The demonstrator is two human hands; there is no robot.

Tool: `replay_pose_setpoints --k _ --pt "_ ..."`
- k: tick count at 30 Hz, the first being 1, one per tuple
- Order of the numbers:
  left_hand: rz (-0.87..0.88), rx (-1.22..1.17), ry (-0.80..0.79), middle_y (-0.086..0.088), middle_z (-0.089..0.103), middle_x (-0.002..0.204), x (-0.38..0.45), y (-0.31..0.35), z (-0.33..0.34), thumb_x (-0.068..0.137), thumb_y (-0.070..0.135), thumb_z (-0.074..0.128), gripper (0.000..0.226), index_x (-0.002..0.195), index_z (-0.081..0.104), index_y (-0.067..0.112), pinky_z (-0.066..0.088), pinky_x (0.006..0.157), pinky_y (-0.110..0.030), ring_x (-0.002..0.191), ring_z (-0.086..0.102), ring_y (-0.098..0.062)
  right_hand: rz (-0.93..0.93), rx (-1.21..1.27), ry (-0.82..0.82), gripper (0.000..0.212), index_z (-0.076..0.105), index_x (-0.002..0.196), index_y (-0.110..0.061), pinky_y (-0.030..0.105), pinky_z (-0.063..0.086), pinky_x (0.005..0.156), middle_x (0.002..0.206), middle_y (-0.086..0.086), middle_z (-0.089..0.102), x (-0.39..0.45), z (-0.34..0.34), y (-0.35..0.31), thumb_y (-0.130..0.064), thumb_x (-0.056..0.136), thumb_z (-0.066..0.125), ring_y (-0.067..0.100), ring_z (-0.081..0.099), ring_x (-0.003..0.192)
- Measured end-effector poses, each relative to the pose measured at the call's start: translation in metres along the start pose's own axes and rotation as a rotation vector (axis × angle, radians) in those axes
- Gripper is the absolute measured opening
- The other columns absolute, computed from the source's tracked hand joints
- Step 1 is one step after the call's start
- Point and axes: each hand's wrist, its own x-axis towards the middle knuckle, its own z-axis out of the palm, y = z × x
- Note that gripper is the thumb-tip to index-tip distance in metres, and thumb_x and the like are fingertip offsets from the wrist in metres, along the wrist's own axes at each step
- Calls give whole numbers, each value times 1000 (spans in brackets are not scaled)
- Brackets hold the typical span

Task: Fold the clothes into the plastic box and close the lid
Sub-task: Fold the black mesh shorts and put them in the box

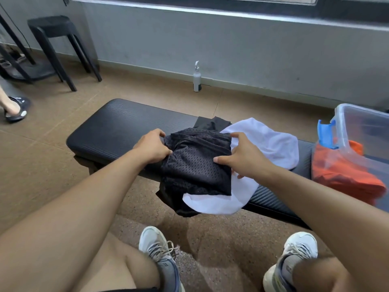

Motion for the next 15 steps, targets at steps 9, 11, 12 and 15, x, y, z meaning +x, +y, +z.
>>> replay_pose_setpoints --k 9,11,12,15 --pt "284 -230 323 2 55 139 -18 24 -10 88 12 62 56 142 47 20 41 107 -39 132 47 -18 -20 717 17 64 52 134 -25 23 55 70 112 5 67 -6 -15 -32 -2 77 67 13 70 85" --pt "385 -272 361 4 57 135 -24 33 -11 88 11 61 52 138 52 20 40 109 -35 130 48 -14 -22 720 62 68 56 135 -26 30 54 76 118 4 63 -4 -31 -34 -5 70 64 19 64 91" --pt "429 -270 362 5 58 135 -26 36 -10 87 10 61 51 137 53 20 40 109 -33 129 49 -12 -24 684 91 67 57 134 -27 32 53 75 117 5 63 -3 -41 -33 -2 71 62 19 63 90" --pt "544 -199 304 7 57 136 -31 43 -4 90 15 62 45 134 57 23 36 107 -27 130 47 -9 -26 423 177 69 54 136 -28 30 53 69 106 7 64 -2 -69 -19 4 74 61 19 62 81"
